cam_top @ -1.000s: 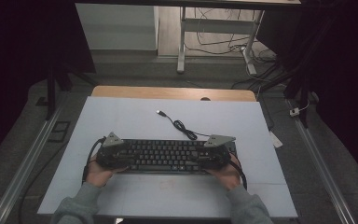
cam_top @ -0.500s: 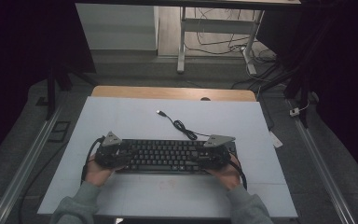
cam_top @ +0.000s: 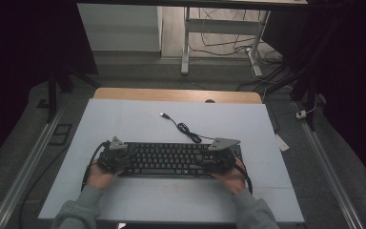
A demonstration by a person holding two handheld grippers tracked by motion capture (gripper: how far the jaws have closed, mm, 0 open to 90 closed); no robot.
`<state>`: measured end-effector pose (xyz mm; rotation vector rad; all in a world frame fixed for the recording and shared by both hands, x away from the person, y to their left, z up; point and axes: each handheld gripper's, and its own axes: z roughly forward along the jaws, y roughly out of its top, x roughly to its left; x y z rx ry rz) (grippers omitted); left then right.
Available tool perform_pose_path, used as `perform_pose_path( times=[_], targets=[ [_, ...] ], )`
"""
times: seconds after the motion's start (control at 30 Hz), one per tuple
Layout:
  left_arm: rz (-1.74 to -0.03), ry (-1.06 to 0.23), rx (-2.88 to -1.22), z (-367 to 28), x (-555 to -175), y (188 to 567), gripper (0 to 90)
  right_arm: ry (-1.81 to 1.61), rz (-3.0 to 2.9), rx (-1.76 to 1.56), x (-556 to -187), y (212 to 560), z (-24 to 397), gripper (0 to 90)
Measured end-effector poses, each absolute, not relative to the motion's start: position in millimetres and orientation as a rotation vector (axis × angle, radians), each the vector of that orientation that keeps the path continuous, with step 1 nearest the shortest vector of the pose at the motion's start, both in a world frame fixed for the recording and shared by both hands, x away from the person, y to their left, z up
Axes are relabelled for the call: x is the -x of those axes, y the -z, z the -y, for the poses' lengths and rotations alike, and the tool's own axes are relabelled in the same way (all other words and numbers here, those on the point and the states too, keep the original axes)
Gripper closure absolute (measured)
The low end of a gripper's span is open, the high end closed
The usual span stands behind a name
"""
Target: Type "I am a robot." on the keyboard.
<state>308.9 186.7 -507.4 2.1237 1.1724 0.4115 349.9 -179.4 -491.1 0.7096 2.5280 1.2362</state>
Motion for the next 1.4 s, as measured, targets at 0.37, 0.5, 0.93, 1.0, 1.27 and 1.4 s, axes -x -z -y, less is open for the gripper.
perform_pose_path(
  times=[0.37,0.5,0.93,1.0,1.27,1.4],
  targets=[
    [-1.194,-0.416,-2.164,-184.1,-312.3,515.1,88.4,-1.235,-2.528,-0.708,-350.1,491.5,179.2,51.6],
    [-1.197,-0.418,-2.173,-182.5,-312.8,517.1,88.5,-1.236,-2.527,-0.712,-350.0,491.4,179.3,51.6],
    [-1.194,-0.421,-2.177,-180.1,-313.7,518.3,88.4,-1.235,-2.526,-0.712,-350.0,491.3,179.3,51.6],
    [-1.197,-0.421,-2.177,-179.6,-313.8,518.9,88.5,-1.235,-2.526,-0.712,-349.9,491.3,179.3,51.6],
    [-1.190,-0.432,-2.163,-178.8,-312.6,517.9,88.5,-1.235,-2.525,-0.709,-349.8,491.1,179.3,51.6],
    [-1.172,-0.442,-2.104,-182.5,-309.6,510.3,88.4,-1.235,-2.523,-0.714,-349.9,490.8,179.8,51.6]
  ],
)
